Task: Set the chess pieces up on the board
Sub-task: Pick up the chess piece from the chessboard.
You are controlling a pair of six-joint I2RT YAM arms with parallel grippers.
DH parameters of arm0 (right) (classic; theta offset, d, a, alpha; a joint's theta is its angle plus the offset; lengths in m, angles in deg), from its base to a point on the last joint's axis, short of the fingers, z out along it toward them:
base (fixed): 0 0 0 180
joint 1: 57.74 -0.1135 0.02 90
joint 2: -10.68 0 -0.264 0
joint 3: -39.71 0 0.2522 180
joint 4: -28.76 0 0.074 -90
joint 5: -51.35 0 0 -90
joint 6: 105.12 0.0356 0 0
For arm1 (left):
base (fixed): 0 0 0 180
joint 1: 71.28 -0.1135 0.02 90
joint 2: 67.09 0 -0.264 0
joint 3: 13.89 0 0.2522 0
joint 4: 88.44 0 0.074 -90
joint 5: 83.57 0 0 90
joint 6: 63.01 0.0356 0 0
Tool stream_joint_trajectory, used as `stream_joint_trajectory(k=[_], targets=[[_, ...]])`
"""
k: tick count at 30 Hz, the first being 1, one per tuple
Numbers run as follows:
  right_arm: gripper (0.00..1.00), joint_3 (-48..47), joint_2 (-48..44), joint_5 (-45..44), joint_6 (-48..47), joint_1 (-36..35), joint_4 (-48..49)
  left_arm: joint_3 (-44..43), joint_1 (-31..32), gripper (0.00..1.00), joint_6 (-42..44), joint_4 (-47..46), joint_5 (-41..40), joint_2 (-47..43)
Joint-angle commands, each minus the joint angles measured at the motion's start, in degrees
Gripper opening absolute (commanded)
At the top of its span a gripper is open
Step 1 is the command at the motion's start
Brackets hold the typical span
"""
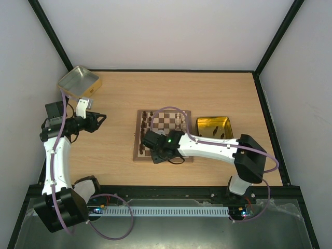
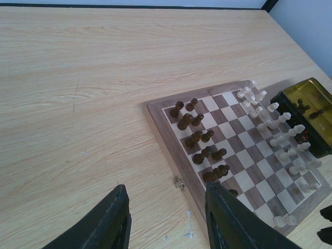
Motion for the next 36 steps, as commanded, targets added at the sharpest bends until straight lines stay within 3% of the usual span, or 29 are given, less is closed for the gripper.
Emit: stream_joint_trajectory(k=[1, 22, 25, 28, 36], targets=[[0.33, 0.5, 2.6, 1.5, -0.9, -0.2, 0.6, 0.1, 0.2, 0.41, 0.8, 1.2, 1.0, -0.6], [0.31, -5.4, 9.7, 1.6, -4.0, 3.3, 1.9, 0.1, 0.7, 0.41, 1.2, 1.6, 1.5, 0.1], [0.29, -6.0, 10.4, 2.2, -4.4, 3.7, 1.9, 0.1, 1.0, 0.41, 1.2, 1.6, 1.5, 0.5], [0.19, -5.6, 10.8, 2.9, -4.5, 4.0, 2.1, 0.1, 1.1, 0.41, 1.2, 1.6, 1.6, 0.7], [0.2, -3.9, 10.4, 3.9, -4.2, 4.1, 2.2, 0.1, 1.4, 0.41, 1.4, 1.7, 1.7, 0.9]])
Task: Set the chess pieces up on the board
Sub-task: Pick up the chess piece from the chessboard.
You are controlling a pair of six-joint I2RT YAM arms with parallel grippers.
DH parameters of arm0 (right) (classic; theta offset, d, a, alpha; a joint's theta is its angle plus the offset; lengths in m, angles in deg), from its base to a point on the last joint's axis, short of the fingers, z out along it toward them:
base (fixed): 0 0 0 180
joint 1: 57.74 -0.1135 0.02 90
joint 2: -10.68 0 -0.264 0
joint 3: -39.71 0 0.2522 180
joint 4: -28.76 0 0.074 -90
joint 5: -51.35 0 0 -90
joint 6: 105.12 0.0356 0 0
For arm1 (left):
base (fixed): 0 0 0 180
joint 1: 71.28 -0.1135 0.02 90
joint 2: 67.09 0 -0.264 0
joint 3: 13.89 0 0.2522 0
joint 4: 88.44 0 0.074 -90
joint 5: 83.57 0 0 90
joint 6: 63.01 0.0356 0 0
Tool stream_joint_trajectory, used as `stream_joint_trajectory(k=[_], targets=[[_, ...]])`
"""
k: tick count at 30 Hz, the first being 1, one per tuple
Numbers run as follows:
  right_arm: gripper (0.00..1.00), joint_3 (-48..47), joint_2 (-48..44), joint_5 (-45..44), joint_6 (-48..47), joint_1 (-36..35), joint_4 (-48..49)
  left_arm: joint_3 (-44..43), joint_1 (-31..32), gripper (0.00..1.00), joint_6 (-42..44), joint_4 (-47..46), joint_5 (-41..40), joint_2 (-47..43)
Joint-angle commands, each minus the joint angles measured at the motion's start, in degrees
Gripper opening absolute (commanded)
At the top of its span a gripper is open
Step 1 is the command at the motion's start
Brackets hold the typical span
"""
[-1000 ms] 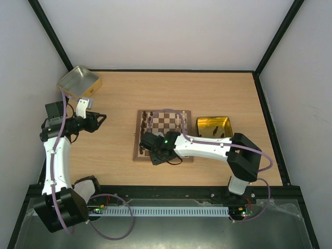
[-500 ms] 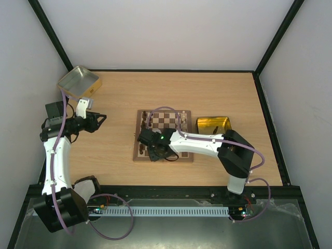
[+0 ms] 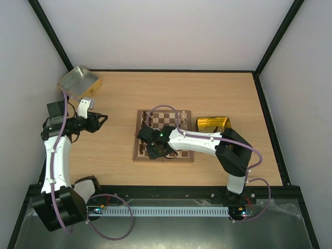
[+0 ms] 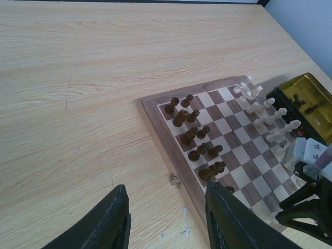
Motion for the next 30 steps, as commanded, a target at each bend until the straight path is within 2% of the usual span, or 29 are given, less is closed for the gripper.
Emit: stream_joint_trajectory(k=[1, 8, 12, 16, 22, 30], targets=[[0.2, 0.8, 0.2, 0.3, -0.2, 0.1, -0.2, 0.1, 0.3, 0.41, 1.0, 1.2, 1.8, 0.2], [0.15, 2.0, -0.2, 0.6, 0.3, 0.1, 0.6, 0.1, 0.3, 0.41, 1.0, 1.3, 1.6, -0.5], [0.07, 2.6, -0.2, 0.3, 0.5, 0.1, 0.6, 0.0, 0.4, 0.41, 0.9, 1.3, 1.6, -0.8], [0.04, 2.9, -1.1, -0.8, 1.0, 0.1, 0.1, 0.1, 0.4, 0.41, 0.9, 1.3, 1.5, -0.5], [0.03, 3.2, -5.4, -3.7, 1.7, 0.1, -2.5, 0.0, 0.4, 0.41, 0.9, 1.3, 1.6, -0.3], [0.03, 6.7, -15.7, -7.7, 4.1, 0.8, -7.5, 0.0, 0.4, 0.41, 0.9, 1.2, 1.5, -0.9]])
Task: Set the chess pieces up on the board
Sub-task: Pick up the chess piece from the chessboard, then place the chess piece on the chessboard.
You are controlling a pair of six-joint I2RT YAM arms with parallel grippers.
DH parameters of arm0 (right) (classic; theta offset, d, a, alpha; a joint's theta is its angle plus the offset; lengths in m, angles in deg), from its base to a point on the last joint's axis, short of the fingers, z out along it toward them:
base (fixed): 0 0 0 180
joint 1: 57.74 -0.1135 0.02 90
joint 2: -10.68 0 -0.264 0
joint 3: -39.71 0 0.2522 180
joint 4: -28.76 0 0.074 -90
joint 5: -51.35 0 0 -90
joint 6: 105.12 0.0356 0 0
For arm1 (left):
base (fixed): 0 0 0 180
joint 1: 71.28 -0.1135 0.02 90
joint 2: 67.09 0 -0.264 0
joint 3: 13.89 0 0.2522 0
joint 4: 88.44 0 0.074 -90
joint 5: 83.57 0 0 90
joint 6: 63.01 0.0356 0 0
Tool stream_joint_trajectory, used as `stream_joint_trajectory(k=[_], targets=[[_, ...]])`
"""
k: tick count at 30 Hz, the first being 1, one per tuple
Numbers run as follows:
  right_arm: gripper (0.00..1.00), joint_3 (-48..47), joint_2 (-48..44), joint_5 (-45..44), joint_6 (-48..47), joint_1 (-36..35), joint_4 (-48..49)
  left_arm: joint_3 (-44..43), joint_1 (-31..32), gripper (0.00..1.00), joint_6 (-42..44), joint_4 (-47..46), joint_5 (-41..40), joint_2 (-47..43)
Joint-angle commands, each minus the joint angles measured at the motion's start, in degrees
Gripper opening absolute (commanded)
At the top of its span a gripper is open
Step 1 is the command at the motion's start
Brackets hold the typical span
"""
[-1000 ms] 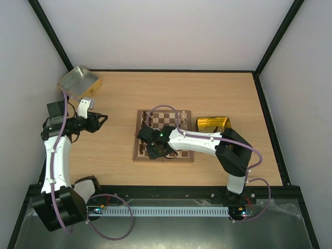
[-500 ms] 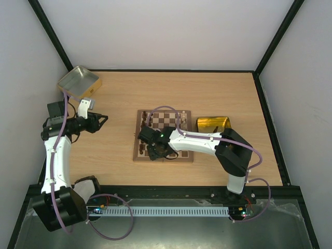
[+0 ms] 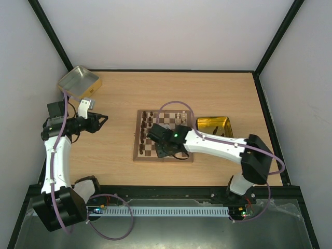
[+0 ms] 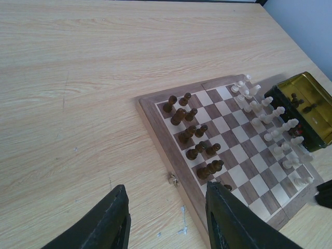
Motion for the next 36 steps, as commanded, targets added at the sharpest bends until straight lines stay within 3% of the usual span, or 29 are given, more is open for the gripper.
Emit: stream_joint_trajectory(k=[1, 17, 36], targets=[[0.03, 2.7, -6.6, -4.2, 2.2, 1.1, -5.1, 0.1, 0.3, 0.41, 0.9, 0.6, 1.3, -0.7], [0.03, 18.2, -18.0, -3.8, 3.4, 10.4, -2.9, 0.1, 0.7, 0.41, 0.8, 0.7, 1.2, -0.2], [0.03, 20.0, -12.0, -1.2, 0.2, 14.0, 2.6, 0.0, 1.4, 0.41, 0.5, 0.6, 1.1, -0.2]])
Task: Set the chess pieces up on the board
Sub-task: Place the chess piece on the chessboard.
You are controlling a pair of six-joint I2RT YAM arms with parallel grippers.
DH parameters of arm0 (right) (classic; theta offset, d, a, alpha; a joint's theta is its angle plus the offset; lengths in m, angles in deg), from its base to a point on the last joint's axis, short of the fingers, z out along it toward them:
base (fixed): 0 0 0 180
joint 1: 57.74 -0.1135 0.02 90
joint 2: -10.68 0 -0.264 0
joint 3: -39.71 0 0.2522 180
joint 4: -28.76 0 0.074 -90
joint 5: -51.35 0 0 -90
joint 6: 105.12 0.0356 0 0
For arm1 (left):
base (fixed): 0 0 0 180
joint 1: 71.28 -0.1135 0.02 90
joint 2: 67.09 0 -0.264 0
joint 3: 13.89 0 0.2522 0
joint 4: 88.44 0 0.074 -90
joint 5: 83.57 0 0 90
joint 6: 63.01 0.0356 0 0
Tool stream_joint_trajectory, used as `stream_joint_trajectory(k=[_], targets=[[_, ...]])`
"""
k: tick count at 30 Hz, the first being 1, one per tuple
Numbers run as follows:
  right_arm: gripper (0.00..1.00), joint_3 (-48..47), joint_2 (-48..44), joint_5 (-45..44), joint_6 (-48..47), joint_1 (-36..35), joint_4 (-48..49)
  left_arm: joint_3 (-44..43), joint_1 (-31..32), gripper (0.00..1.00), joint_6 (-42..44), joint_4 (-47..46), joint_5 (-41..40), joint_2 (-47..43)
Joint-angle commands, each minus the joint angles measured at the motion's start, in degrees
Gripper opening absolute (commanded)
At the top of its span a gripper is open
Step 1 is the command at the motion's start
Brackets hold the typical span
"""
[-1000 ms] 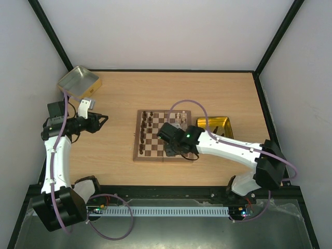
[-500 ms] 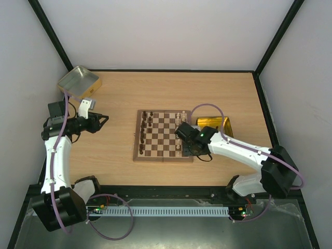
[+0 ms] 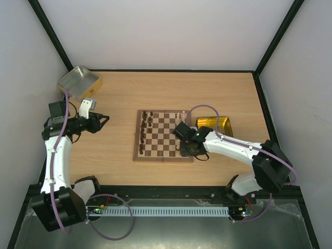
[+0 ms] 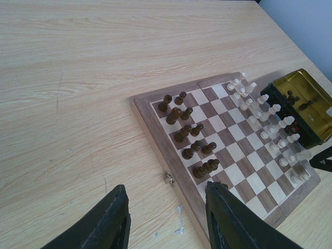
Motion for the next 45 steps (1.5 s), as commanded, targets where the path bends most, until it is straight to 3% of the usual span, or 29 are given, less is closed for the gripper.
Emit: stream_joint_trajectory(k=[1, 20, 32, 45], targets=[[0.03, 0.1, 1.4, 0.1, -0.9, 0.5, 1.6, 0.0, 0.3, 0.41, 0.7, 0.5, 1.1, -0.2], [0.05, -0.4, 2.7, 1.9, -0.9, 0.4, 2.8, 0.1, 0.4, 0.41, 0.8, 0.6, 1.3, 0.2], [0.2, -0.5, 1.6, 3.0, -1.0, 0.4, 2.2, 0.0, 0.5, 0.41, 0.7, 0.6, 1.1, 0.0], [0.21, 0.3, 1.5, 4.4, -0.2, 0.4, 4.0, 0.0, 0.5, 0.41, 0.7, 0.5, 1.1, -0.5]])
